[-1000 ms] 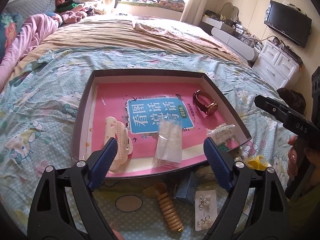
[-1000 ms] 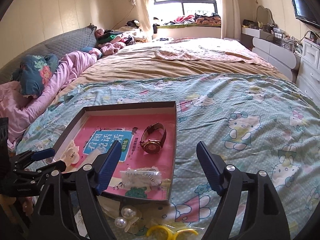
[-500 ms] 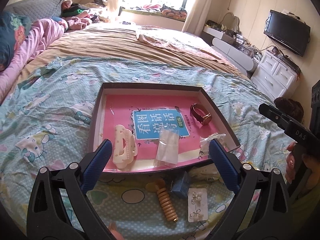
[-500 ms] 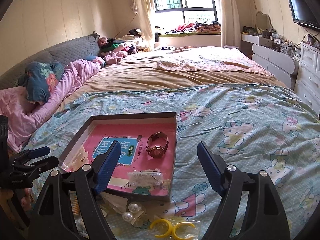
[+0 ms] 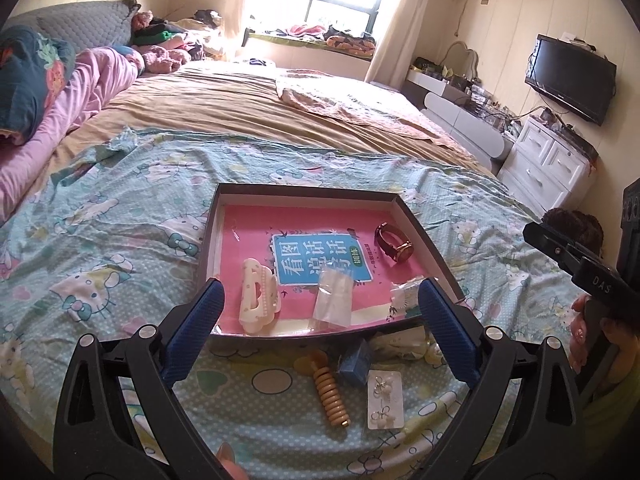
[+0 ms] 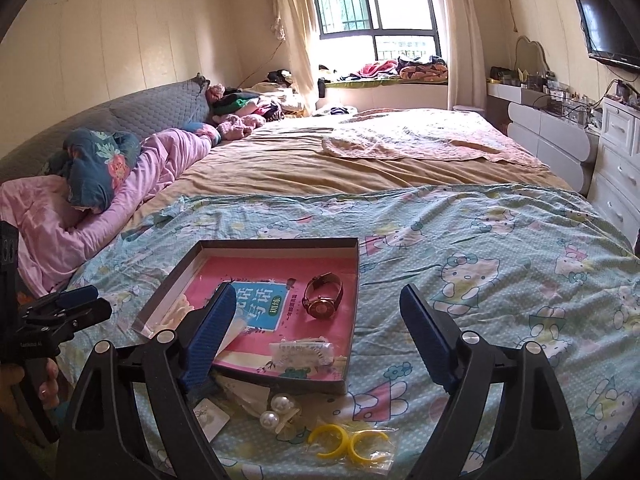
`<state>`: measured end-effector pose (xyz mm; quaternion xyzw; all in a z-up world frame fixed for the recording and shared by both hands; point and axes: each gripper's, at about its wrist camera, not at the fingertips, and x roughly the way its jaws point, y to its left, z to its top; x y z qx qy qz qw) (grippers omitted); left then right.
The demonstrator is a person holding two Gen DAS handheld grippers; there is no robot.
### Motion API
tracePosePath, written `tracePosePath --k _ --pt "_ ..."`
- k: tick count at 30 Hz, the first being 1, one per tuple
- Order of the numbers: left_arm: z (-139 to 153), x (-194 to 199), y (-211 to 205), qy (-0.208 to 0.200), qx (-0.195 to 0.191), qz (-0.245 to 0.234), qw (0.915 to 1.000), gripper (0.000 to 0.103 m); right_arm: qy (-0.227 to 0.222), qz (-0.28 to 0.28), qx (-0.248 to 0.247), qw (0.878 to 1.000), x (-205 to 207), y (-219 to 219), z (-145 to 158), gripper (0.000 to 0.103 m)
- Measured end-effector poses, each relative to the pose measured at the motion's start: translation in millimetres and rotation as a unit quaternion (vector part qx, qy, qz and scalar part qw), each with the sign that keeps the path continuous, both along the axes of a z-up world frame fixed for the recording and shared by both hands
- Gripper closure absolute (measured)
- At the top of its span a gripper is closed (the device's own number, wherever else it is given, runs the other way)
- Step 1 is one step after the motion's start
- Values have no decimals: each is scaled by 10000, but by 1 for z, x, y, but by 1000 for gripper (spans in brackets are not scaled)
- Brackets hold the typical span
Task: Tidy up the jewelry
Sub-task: 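Withdraw both open tools from the tray toward the wooden bead spiral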
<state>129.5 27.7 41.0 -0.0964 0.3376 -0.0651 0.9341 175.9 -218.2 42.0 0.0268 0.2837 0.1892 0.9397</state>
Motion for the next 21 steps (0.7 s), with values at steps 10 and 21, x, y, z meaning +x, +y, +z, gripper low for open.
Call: tracePosePath --k 10,21 --pt "-1 -14 -3 18 92 12 10000 12 23 124 -70 9999 -15 -1 0 20" --pt "-4 -26 -6 59 123 -37 9999 12 111 264 -176 9994 -27 0 -7 20"
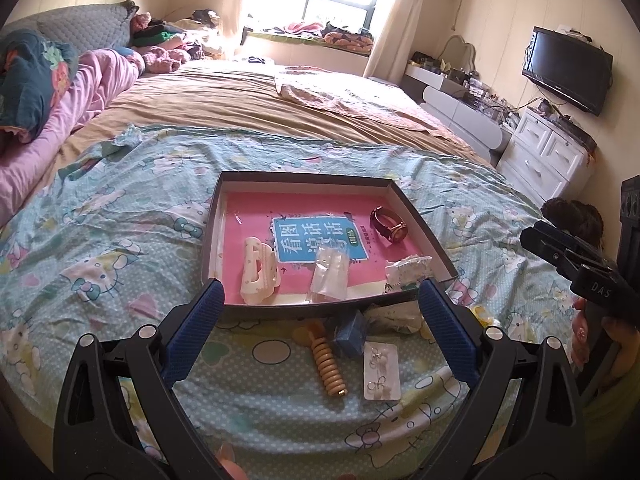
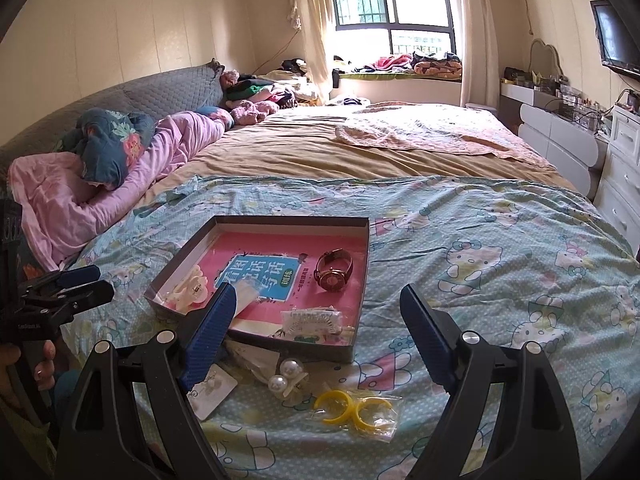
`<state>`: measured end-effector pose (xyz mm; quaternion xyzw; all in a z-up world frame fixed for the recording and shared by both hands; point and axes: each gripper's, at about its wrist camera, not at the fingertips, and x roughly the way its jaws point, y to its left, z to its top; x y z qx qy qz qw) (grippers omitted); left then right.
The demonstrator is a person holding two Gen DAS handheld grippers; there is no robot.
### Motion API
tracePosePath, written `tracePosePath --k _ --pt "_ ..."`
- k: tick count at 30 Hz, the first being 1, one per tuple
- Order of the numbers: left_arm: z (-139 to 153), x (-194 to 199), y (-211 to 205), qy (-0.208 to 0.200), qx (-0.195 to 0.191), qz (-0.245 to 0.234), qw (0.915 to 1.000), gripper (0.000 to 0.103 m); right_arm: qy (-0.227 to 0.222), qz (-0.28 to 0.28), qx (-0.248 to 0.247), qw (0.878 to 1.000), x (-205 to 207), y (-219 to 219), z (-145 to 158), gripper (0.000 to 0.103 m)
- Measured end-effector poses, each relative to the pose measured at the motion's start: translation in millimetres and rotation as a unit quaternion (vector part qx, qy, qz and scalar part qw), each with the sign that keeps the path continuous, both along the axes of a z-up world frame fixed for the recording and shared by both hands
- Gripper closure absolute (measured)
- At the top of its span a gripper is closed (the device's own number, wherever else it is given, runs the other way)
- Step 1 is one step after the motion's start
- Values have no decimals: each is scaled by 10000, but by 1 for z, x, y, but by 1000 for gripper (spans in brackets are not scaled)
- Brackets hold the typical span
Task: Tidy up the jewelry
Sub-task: 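Withdraw both open tools from the tray toward the wooden bead spiral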
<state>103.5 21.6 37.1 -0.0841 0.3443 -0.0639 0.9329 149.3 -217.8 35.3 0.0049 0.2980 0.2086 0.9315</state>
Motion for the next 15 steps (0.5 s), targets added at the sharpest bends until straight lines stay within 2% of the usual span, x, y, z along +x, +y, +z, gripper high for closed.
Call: tracePosePath --k 15 --pt "-27 -8 -12 331 193 -83 9992 12 251 240 -140 9993 -10 6 -22 20"
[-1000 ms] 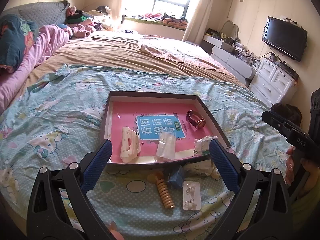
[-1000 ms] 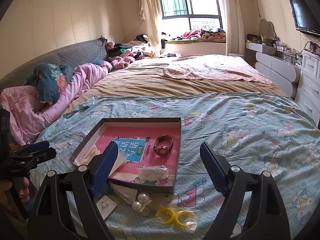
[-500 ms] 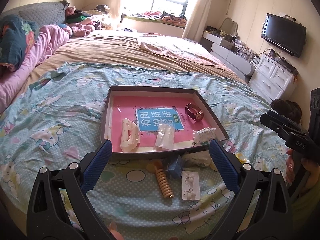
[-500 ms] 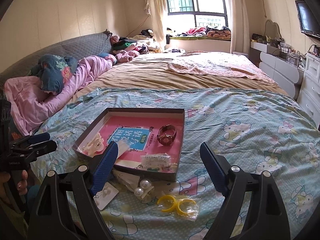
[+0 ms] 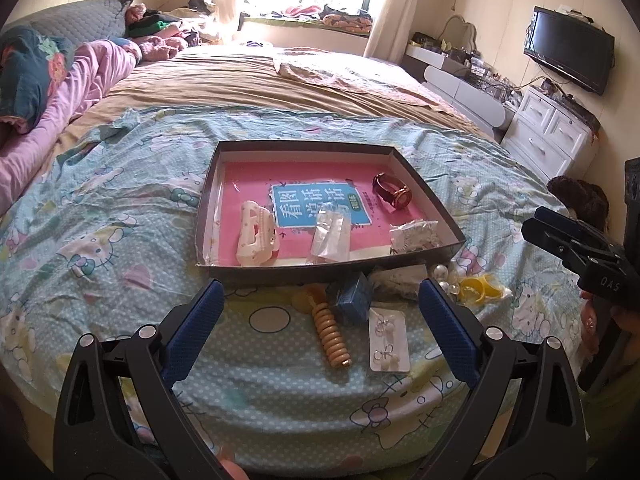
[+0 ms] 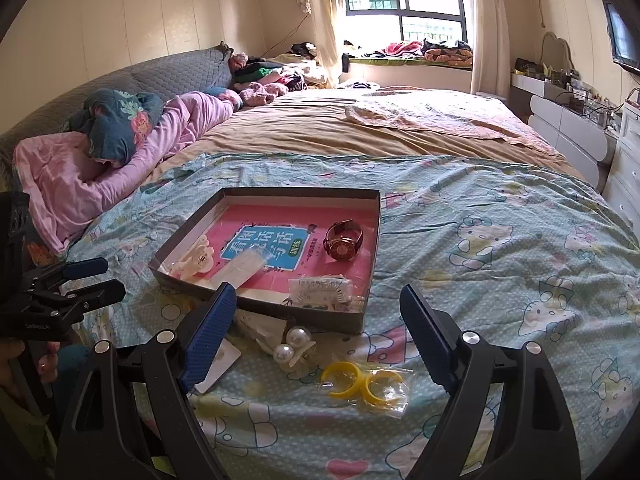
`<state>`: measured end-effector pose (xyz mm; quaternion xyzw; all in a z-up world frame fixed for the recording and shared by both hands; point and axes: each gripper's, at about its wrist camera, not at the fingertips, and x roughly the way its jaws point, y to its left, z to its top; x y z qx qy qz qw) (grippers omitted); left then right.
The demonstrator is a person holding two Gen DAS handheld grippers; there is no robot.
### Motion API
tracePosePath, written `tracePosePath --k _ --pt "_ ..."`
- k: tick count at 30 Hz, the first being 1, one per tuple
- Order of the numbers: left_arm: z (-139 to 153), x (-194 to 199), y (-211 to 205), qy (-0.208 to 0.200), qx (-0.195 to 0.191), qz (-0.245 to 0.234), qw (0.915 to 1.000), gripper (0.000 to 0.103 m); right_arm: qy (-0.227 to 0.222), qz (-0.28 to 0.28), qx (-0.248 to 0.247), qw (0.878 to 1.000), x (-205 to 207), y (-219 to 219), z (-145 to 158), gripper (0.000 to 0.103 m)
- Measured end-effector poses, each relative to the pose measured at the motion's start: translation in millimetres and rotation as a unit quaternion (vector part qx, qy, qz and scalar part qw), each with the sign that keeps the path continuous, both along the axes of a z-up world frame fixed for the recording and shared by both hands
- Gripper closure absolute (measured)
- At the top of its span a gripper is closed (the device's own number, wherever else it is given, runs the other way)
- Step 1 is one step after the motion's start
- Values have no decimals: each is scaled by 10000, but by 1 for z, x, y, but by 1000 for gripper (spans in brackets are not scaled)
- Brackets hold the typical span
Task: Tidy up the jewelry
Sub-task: 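Withdraw both open tools from the tray toward the wooden bead spiral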
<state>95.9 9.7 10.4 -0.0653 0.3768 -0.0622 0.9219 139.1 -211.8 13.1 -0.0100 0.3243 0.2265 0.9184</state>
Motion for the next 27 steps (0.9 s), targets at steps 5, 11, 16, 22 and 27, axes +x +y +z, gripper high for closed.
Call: tracePosePath --k 5,11,16,22,27 --pt "-10 -1 -5 133 52 -52 9999 12 110 145 -80 9998 -4 6 -11 20" --pt "-26 1 -11 338 110 -118 9993 12 282 233 -129 9992 -4 10 -23 20" --pt "-40 5 -11 496 100 -79 9987 12 364 294 -180 9987 -4 12 -31 20" --pt "-55 11 -5 663 71 4 9978 12 416 299 -238 9984 0 11 -37 20" --pt "-66 16 -6 856 21 -19 9963 28 451 318 -344 9979 4 13 -46 20"
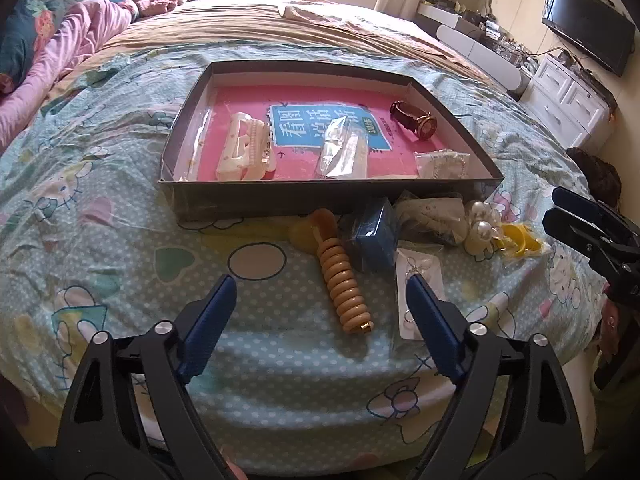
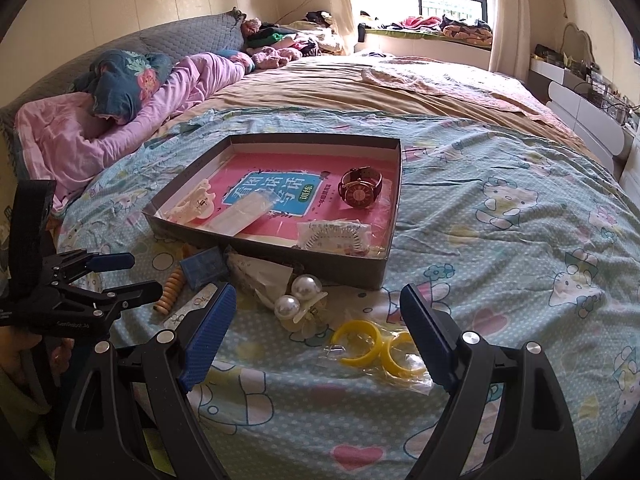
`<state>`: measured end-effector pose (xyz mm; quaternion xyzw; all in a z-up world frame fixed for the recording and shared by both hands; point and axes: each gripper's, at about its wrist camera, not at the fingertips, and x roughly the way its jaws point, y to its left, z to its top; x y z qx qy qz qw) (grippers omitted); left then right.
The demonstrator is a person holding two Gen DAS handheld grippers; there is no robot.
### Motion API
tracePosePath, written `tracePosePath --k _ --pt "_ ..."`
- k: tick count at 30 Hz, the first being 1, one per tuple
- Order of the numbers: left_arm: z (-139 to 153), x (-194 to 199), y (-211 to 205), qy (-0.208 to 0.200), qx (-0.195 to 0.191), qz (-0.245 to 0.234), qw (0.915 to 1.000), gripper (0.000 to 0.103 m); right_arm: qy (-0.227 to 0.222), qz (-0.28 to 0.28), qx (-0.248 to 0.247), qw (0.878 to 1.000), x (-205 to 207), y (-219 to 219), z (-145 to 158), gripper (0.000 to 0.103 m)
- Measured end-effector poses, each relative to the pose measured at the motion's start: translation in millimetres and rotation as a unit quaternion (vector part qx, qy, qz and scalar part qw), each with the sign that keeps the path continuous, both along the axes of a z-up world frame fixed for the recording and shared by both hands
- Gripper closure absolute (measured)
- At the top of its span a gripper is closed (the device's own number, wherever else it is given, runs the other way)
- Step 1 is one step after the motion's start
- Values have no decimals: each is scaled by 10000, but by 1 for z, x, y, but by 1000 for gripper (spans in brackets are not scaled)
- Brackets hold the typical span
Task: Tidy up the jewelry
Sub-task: 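Withdraw both open tools from the tray toward the wooden bead spiral, then grasp the wooden bead spiral with the left tool while the right tool grasps the white pearl hair clip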
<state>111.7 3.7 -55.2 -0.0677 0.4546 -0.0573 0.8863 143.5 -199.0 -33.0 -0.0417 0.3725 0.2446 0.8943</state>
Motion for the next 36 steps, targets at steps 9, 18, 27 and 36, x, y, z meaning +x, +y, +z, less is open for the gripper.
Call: tracePosePath --k 9,18,27,36 --pt "-15 6 -2 288 -100 -80 9995 64 172 99 -384 9991 12 6 -23 20" --pt "-14 7 -4 262 -166 -181 9994 83 110 457 -861 9952 25 27 -42 22" --pt "-17 11 -11 313 -24 -217 9993 82 284 832 -809 9928 36 38 -60 45" --pt "-19 13 -10 277 37 -152 9995 89 247 973 -695 9925 31 40 -57 59"
